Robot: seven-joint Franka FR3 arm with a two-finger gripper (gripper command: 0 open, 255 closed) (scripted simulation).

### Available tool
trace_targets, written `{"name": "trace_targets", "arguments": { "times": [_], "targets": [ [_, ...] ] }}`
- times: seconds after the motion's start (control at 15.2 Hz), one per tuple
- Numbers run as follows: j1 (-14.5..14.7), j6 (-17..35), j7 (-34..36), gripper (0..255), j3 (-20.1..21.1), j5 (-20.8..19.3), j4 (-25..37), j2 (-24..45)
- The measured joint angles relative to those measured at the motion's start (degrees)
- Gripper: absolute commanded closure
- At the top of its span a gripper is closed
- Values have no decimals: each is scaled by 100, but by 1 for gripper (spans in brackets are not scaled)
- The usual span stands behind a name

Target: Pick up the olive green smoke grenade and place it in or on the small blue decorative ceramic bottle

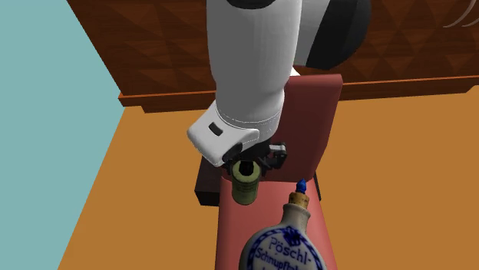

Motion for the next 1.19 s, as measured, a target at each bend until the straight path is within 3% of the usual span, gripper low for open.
{"name": "trace_targets", "arguments": {
  "times": [1.19],
  "targets": [
    [20,-1337,-13,255,41,39,1477,140]
  ]
}}
